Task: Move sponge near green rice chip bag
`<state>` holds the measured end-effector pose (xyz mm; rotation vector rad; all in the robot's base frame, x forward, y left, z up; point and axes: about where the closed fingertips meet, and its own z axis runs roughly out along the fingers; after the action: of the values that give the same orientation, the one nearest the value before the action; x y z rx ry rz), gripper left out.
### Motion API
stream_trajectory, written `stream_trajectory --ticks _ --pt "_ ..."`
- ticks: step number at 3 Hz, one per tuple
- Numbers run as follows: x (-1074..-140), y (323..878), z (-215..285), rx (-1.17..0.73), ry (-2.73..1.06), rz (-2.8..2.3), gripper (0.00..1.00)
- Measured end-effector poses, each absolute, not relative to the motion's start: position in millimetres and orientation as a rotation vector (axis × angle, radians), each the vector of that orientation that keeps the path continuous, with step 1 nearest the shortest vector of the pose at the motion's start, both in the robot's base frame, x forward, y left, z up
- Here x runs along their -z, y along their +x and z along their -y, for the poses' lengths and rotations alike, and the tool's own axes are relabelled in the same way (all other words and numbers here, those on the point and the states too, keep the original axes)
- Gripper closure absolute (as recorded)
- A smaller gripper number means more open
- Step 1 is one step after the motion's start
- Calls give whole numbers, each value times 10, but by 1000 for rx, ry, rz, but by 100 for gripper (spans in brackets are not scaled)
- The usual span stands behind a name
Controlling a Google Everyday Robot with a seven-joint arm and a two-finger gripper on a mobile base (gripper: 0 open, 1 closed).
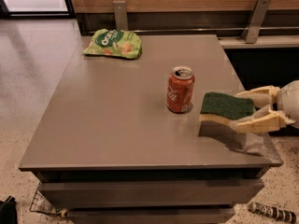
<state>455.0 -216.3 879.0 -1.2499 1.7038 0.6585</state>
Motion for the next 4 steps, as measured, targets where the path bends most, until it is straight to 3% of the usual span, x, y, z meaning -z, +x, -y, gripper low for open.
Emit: stream_trajectory --ticks 2,4 --pt "-9308 5282 2543 -523 -1164 -1746 100" --pt "-9745 6259 2409 -382 -1104 -1734 100"
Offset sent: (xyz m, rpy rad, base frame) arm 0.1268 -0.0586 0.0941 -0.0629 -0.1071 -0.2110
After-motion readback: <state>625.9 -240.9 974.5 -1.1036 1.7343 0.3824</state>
